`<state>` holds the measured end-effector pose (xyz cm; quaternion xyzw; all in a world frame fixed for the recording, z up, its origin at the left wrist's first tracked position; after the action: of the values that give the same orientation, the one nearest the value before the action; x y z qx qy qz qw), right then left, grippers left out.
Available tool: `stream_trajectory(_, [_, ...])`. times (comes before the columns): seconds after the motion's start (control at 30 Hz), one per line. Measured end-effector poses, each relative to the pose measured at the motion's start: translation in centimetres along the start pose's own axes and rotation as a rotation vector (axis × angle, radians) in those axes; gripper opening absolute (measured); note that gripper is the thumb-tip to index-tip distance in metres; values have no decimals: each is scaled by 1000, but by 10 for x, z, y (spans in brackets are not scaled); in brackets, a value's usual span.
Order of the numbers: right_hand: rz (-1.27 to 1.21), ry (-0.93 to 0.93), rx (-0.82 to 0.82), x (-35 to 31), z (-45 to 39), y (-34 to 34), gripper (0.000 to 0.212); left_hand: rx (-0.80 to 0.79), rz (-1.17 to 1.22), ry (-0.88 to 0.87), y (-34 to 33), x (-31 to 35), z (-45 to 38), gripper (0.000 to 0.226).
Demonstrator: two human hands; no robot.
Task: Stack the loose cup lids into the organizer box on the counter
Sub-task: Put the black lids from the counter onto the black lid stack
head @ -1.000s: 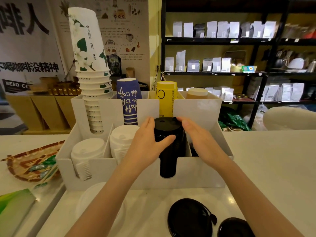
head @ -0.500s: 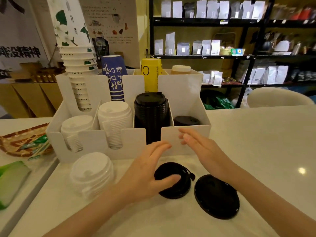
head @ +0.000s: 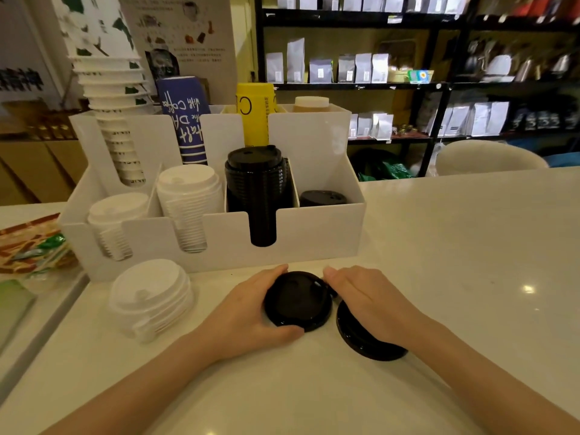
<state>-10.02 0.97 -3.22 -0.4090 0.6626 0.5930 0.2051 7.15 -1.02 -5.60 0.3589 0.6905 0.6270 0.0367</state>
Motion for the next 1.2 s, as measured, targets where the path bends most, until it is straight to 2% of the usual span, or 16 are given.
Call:
stream_trajectory(0.13, [-57, 5, -8, -2, 0, -1, 49, 72, 12, 23, 5, 1, 1, 94])
stream_trajectory(0.23, [-124, -24, 1, 5, -3, 0, 65, 141, 45, 12, 10, 5, 1, 88])
stream_trajectory(0.33, [-207, 6, -21, 1, -7, 2, 68, 211, 84, 5, 16, 10, 1, 74])
stream_trajectory(0.43, [-323, 25, 20, -9, -15, 11, 56, 302, 122, 14, 29, 16, 0, 72])
stream_trajectory(0.57, [-466, 74, 76, -38, -34, 28, 36, 501, 220, 27, 67, 24, -6, 66])
stream_trajectory(0.8, [-586, 272, 250, -95, -80, 56, 39, 750, 266, -38, 139, 37, -33, 60])
stream_trajectory(0.9, [-609, 380, 314, -116, -94, 59, 40, 790, 204, -41, 159, 34, -49, 56])
stream_trajectory(0.97, [-706, 393, 328, -118, -104, 57, 38, 816, 210, -34, 165, 29, -58, 56])
stream_trajectory(1.03, [-702, 414, 324, -119, -111, 53, 37, 831, 200, -42, 164, 25, -64, 57])
stream_trajectory(1.2, [-684, 409, 175, -107, -126, 40, 37, 790, 113, -10, 155, 8, -76, 59])
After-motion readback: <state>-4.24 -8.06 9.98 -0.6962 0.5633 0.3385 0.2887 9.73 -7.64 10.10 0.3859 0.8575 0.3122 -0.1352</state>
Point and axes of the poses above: each hand's wrist, its own z-axis away from the middle knuckle, its own y-axis out of the back of the hand, x = y × z, the point moved 5 cm from there along -z, towards the middle knuckle, and after that the axes turned 12 degrees about -z, right-handed, at the moved point
